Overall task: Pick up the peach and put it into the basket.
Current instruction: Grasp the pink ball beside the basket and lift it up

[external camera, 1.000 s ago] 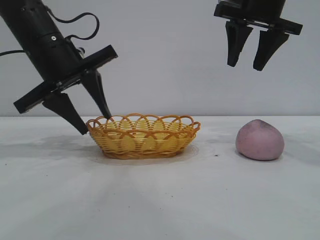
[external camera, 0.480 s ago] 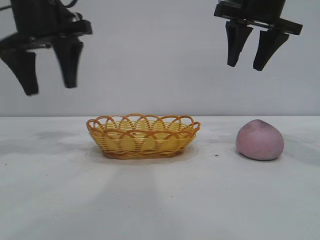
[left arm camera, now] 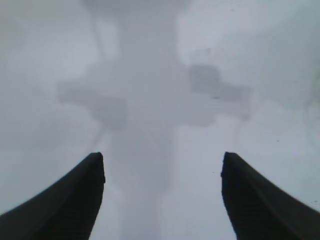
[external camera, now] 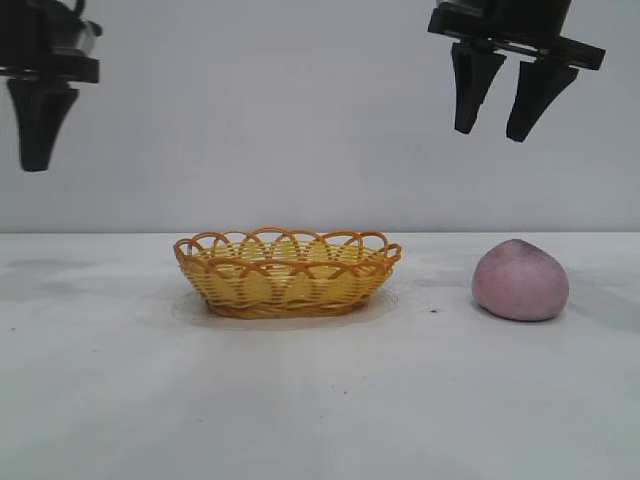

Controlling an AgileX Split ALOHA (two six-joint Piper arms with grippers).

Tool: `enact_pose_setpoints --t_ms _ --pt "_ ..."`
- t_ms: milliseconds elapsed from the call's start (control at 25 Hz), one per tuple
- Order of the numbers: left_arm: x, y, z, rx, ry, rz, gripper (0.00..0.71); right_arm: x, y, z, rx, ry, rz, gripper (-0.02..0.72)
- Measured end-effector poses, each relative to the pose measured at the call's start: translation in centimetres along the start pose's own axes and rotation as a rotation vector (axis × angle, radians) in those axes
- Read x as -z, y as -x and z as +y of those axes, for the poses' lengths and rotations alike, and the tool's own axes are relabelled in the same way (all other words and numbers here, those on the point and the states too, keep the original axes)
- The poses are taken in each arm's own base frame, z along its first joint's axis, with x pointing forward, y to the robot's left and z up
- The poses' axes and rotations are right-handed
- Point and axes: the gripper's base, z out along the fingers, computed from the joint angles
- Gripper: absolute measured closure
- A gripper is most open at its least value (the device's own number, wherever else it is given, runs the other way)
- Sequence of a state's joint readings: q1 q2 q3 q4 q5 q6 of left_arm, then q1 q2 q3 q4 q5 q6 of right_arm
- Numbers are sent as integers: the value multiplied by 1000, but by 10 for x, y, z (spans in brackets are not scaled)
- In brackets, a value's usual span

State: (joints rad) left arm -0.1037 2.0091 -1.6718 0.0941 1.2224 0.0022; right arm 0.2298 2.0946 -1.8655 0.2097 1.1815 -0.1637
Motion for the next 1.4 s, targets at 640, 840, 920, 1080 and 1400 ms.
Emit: enact_pose_setpoints --t_ms 640,840,920,1080,1400 --pt "130 -151 18 76 -9 -255 235 0 0 0 -2 5 5 278" --pt "168 -220 14 89 -8 -425 235 0 -1 0 2 -2 12 278" --pt "176 -253 11 94 -7 -491 235 0 -1 0 2 -4 14 278" --pt "170 -315 5 100 -3 -597 235 0 -2 -2 8 -16 24 278" --pt "135 -397 -7 109 2 -896 235 0 -4 -2 11 -22 40 278"
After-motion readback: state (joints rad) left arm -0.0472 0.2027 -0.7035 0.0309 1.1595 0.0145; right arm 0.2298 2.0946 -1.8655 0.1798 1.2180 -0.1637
